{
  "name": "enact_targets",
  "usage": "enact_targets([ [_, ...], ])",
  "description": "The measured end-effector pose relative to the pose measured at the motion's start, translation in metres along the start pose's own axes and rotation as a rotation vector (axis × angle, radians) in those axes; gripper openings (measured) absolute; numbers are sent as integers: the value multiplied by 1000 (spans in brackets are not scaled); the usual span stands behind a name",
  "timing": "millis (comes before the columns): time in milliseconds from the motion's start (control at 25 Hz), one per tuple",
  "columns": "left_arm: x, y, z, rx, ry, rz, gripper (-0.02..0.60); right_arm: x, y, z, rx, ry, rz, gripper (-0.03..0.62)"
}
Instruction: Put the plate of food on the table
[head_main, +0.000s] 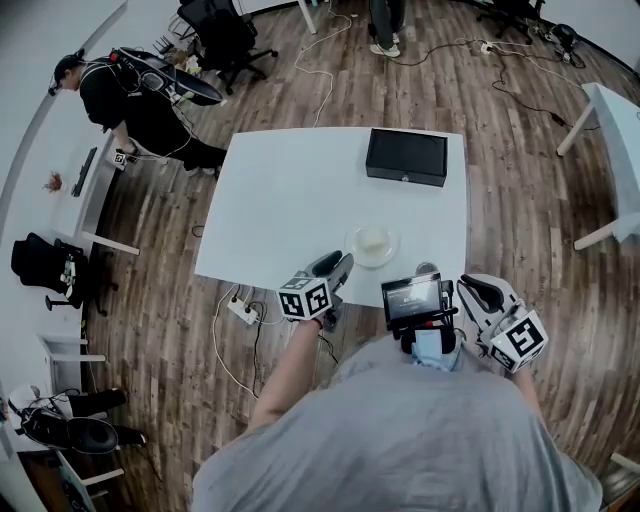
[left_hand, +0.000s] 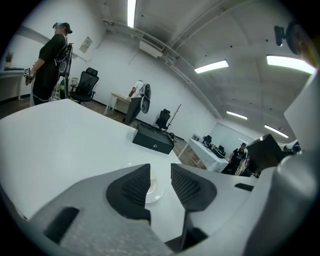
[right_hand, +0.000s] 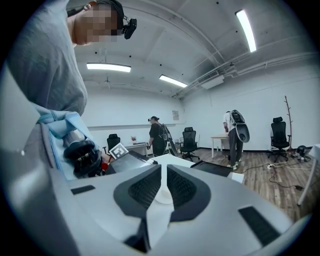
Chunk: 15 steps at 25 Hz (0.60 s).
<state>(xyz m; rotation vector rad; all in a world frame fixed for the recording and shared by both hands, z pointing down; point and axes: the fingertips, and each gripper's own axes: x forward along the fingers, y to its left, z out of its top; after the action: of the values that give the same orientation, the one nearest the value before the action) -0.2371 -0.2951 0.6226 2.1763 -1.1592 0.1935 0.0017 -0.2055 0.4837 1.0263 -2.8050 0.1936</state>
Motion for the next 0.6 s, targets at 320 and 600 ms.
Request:
enact_targets([
  [320, -40, -70, 7, 53, -131, -62, 52, -6, 2, -2, 4, -27, 13, 34],
  [600, -63, -115, 5, 127, -180, -144, 18, -8, 3, -1, 9, -52, 20, 34],
])
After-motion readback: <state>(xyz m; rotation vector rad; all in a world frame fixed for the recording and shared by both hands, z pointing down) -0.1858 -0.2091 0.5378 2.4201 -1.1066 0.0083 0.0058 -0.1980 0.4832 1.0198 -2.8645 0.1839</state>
